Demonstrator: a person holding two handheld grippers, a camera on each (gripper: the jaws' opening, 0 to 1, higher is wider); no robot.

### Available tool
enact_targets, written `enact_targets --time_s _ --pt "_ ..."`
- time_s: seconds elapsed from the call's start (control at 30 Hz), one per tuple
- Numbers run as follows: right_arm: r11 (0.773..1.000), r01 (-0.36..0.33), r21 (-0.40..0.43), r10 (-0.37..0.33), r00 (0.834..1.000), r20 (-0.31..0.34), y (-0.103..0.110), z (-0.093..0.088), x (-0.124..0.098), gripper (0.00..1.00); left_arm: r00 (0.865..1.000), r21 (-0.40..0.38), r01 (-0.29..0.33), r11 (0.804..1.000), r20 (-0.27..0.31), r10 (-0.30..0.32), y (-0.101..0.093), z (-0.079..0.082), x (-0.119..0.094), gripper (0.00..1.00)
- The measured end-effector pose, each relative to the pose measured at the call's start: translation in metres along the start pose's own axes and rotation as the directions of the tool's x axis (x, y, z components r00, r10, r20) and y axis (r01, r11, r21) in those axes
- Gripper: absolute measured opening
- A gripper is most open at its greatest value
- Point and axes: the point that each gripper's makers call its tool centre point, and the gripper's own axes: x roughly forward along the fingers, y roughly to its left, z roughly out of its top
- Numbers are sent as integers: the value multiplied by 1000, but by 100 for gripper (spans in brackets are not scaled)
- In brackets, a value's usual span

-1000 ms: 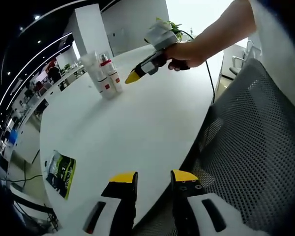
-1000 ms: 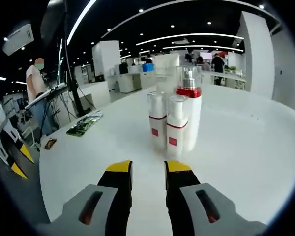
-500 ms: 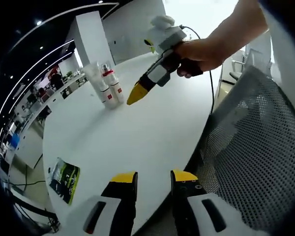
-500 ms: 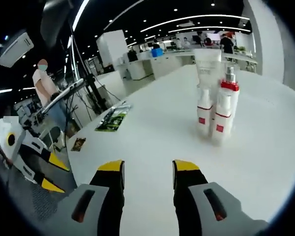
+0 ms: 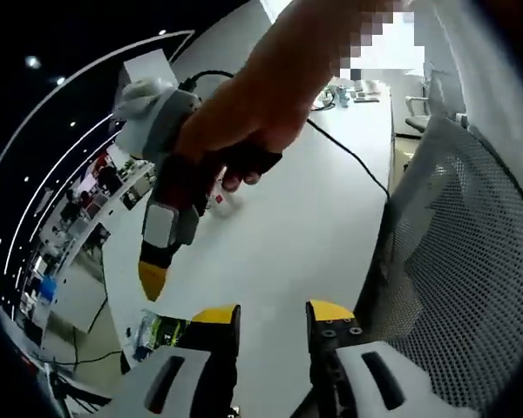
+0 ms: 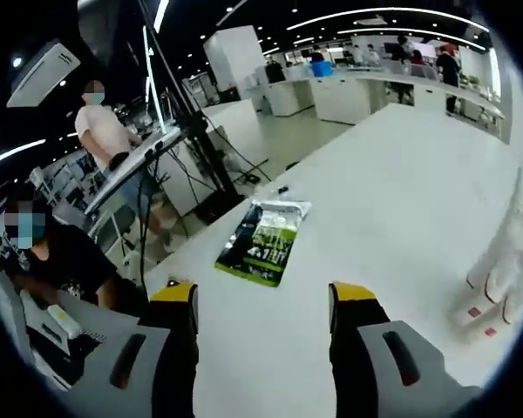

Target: Arrange the skincare products in the storage area until every visible bottle or jar stands upright without overlapping.

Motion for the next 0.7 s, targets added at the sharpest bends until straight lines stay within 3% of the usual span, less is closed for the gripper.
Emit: enact_targets --time_s 0.03,0.07,0.2,0.27,0.37,0.4,0.5,0.6,0.7 --pt "1000 3 1 -3 1000 -8 -2 3 4 64 1000 14 -11 1000 -7 11 4 -7 1 37" --pt "1000 9 1 -9 1000 -29 -7 10 15 65 999 -18 -2 1000 -32 2 4 -17 2 37" --pt "999 38 -19 -40 995 -92 -8 13 45 73 999 -121 -26 992 -31 22 5 -32 10 37" --pt "997 61 -41 -66 989 -135 -9 13 58 78 999 -116 -17 993 -52 11 4 -34 15 37" --pt "995 80 -52 -88 981 -172 -6 14 78 82 996 -199 -90 976 -3 91 22 -27 10 37" --pt "995 86 -50 -94 978 -186 -5 13 83 83 994 -223 -110 968 -13 110 26 -31 8 37" --pt "994 101 -38 -107 967 -231 -5 7 103 87 994 -264 -106 959 -58 94 26 -41 11 37" --pt "993 115 -32 -119 949 -293 0 -3 118 90 995 -270 -96 958 -51 85 24 -40 11 37" --pt "987 156 -32 -158 941 -299 -1 -3 130 95 995 -284 -102 953 -29 98 27 -38 10 37"
